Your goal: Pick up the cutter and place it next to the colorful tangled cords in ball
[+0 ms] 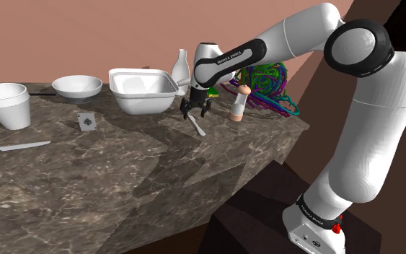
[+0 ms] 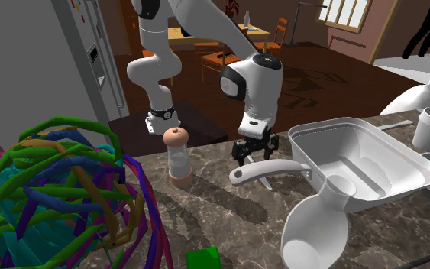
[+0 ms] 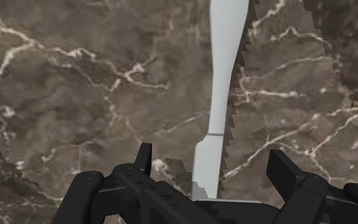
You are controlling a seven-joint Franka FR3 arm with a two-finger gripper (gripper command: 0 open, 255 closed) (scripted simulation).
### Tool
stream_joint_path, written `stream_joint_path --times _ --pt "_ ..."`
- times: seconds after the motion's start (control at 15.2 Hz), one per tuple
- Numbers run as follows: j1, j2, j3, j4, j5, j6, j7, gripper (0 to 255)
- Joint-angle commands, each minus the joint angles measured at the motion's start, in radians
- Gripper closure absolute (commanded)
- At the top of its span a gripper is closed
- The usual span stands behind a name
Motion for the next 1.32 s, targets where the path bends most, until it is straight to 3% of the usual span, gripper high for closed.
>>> stream_joint_path --times 0.0,0.33,0.4,0.99,1.25 --pt "0.0 0.003 0.0 -0.001 0.0 0.005 0.0 0" --pt "0.0 0.003 0.0 -0.001 0.0 0.005 0.0 0" --pt "0.0 0.003 0.0 -0.001 0.0 0.005 0.0 255" --pt "0.0 0.003 0.0 -0.001 0.0 0.005 0.0 255" --pt "-0.001 -0.025 0.001 0.017 0.002 -0.042 -0.001 255"
